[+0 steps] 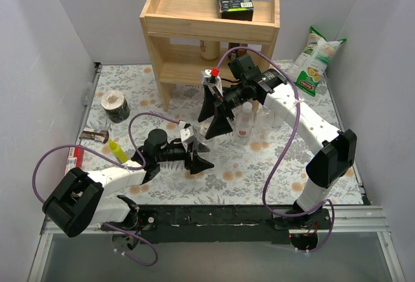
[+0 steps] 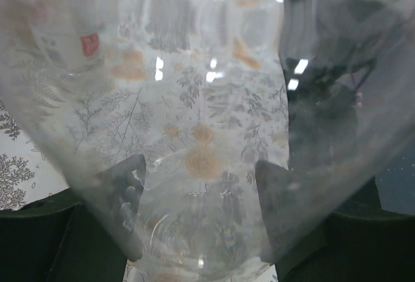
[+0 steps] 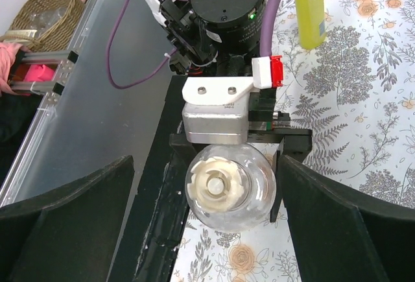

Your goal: Screw on the bottle caps

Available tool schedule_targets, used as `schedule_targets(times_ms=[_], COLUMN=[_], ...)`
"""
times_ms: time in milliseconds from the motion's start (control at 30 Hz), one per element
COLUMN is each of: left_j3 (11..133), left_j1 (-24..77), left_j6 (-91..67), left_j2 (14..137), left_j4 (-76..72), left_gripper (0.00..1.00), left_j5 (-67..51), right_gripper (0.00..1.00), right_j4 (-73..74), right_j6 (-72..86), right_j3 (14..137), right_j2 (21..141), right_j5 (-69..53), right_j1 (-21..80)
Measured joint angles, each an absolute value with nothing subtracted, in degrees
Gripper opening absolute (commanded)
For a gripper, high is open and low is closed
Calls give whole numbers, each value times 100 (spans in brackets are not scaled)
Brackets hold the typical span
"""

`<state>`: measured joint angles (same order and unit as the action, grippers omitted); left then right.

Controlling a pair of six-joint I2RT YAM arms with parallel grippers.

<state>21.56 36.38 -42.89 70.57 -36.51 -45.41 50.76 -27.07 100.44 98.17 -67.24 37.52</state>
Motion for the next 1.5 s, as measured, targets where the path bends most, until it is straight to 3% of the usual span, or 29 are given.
schedule_targets(times_ms=[933, 1300, 1500], left_j3=[2150, 2147, 2150], left_j1=[3422, 3258, 3258], left_j6=[-4495, -4493, -4375], left_j2=[7161, 7161, 7161], left_j4=[-3916, -3951, -3854], left_gripper=[0, 0, 0], left_j5=[-4285, -4119, -4359], right_gripper=[98, 93, 98], right_j4=[5009, 5706, 5371], right_j6=[-2718, -3055, -2626], right_j3=[9566, 9282, 9424], right_j2=[9338, 8833, 8971], right_j5=[-6307, -6110, -5841], right_j1=[3728, 3708, 3277])
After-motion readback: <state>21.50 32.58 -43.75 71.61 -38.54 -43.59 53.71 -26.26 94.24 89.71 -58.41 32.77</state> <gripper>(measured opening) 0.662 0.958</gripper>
